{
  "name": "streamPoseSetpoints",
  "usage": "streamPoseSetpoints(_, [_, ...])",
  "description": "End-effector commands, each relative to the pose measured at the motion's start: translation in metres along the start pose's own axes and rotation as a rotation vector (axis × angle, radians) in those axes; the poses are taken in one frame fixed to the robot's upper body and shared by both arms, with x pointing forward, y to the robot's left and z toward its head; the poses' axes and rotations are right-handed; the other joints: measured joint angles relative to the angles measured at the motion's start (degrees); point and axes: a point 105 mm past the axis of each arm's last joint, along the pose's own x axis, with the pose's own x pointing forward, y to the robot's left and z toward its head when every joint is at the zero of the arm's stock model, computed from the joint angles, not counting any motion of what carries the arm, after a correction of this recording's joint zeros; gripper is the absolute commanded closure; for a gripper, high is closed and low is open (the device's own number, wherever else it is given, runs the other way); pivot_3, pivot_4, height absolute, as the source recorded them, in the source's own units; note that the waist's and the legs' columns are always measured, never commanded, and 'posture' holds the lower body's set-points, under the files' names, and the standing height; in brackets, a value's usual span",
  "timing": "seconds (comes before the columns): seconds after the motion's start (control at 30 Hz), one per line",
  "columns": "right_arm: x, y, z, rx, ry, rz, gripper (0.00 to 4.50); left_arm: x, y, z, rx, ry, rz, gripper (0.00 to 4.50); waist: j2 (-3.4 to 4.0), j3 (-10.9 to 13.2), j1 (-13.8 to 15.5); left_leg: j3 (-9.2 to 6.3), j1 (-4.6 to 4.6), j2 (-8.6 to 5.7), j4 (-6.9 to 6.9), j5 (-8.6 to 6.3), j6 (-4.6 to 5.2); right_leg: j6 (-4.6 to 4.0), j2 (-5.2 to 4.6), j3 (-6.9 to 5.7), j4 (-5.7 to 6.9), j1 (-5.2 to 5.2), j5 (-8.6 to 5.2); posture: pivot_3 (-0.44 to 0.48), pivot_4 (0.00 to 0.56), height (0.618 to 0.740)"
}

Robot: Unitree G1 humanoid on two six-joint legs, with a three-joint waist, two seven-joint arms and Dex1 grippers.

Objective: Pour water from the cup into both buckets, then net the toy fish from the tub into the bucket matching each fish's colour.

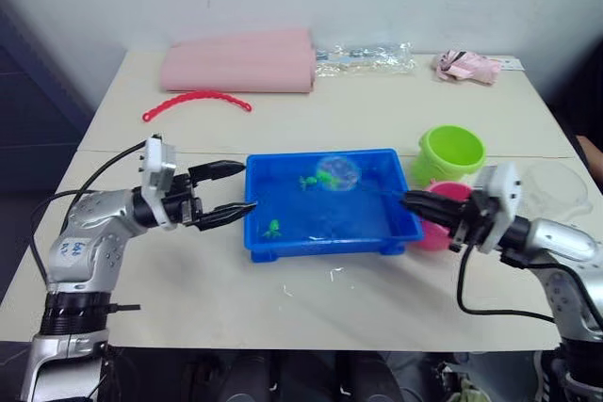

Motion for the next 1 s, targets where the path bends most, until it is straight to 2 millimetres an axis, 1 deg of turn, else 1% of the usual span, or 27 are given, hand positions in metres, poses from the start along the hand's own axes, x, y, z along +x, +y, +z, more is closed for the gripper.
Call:
streamPoseSetpoints(0.03, [-0.023, -0.008, 0.029, -0.044, -0.054, -0.072, 4.5, 0.012, -0.003, 0.015, 0.028, -0.056, -0.037, 0.08, 0.0, 0.0, 0.2, 0.0, 0.0, -0.01, 0.02, 0.0, 0.01, 0.0, 0.0, 0.01, -0.01, 0.0, 0.0, 0.0, 0.15, 0.74])
streamPoseSetpoints(0.2, [-0.045, -0.022, 0.038, -0.062, -0.04, -0.164, 4.5, 0.026, -0.002, 0.021, 0.016, -0.089, -0.054, 0.08, -0.01, 0.0, 0.5, 0.01, 0.03, 0.0, 0.03, 0.0, 0.02, 0.01, 0.01, 0.02, 0.0, 0.03, 0.01, 0.0, 0.15, 0.74])
streamPoseSetpoints(0.33, [-0.076, -0.053, 0.039, -0.127, 0.021, -0.324, 4.5, 0.045, 0.005, 0.025, -0.004, -0.113, -0.013, 0.08, -0.02, 0.0, 1.1, 0.03, 0.02, -0.03, 0.06, 0.01, 0.04, 0.04, 0.0, 0.03, -0.01, 0.04, 0.02, 0.0, 0.15, 0.74])
streamPoseSetpoints(0.43, [-0.086, -0.071, 0.037, -0.168, 0.047, -0.407, 4.5, 0.055, 0.007, 0.026, -0.008, -0.112, 0.004, 0.08, -0.02, 0.0, 1.1, 0.04, 0.02, -0.05, 0.07, 0.02, 0.07, 0.07, 0.0, 0.04, -0.03, 0.06, 0.04, 0.0, 0.15, 0.74])
streamPoseSetpoints(0.5, [-0.09, -0.078, 0.036, -0.185, 0.055, -0.437, 4.5, 0.059, 0.007, 0.028, -0.013, -0.119, 0.006, 0.08, -0.02, 0.0, 1.1, 0.05, 0.02, -0.05, 0.07, 0.02, 0.07, 0.07, 0.0, 0.04, -0.03, 0.05, 0.04, 0.0, 0.15, 0.74])
streamPoseSetpoints(0.53, [-0.093, -0.086, 0.033, -0.218, 0.072, -0.48, 4.5, 0.062, 0.004, 0.029, -0.016, -0.127, -0.003, 0.08, -0.02, 0.0, 1.1, 0.05, 0.02, -0.05, 0.07, 0.02, 0.07, 0.07, 0.01, 0.04, -0.03, 0.06, 0.04, 0.0, 0.15, 0.74])
streamPoseSetpoints(0.6, [-0.097, -0.096, 0.025, -0.303, 0.137, -0.522, 4.5, 0.066, 0.001, 0.03, -0.019, -0.134, -0.017, 0.08, -0.02, 0.0, 1.0, 0.06, 0.02, -0.05, 0.07, 0.02, 0.06, 0.07, 0.01, 0.05, -0.02, 0.05, 0.04, 0.0, 0.15, 0.74])
streamPoseSetpoints(0.67, [-0.102, -0.106, 0.015, -0.389, 0.219, -0.57, 4.5, 0.068, -0.002, 0.025, -0.012, -0.109, -0.036, 0.08, -0.01, 0.0, 1.0, 0.13, 0.03, -0.05, 0.06, 0.03, 0.06, 0.07, 0.02, 0.07, -0.02, 0.02, 0.04, 0.0, 0.15, 0.74])
streamPoseSetpoints(0.73, [-0.106, -0.113, 0.012, -0.462, 0.26, -0.603, 4.5, 0.069, -0.005, 0.021, -0.009, -0.094, -0.049, 0.08, -0.01, 0.0, 1.0, 0.14, 0.03, -0.04, 0.05, 0.04, 0.04, 0.07, 0.03, 0.07, -0.02, 0.02, 0.04, 0.0, 0.15, 0.74])
streamPoseSetpoints(0.93, [-0.105, -0.118, 0.007, -0.698, 0.366, -0.59, 4.5, 0.071, -0.004, 0.021, -0.01, -0.101, -0.051, 0.08, -0.01, 0.0, 1.0, 0.16, 0.03, -0.04, 0.06, 0.06, 0.02, 0.07, 0.03, 0.1, -0.03, 0.01, 0.04, 0.0, 0.15, 0.74])
streamPoseSetpoints(1.0, [-0.106, -0.119, 0.01, -0.783, 0.385, -0.598, 4.5, 0.071, -0.004, 0.021, -0.01, -0.1, -0.051, 0.08, -0.01, 0.0, 1.0, 0.15, 0.04, -0.03, 0.06, 0.06, 0.02, 0.07, 0.03, 0.11, -0.04, 0.01, 0.04, 0.0, 0.15, 0.74])
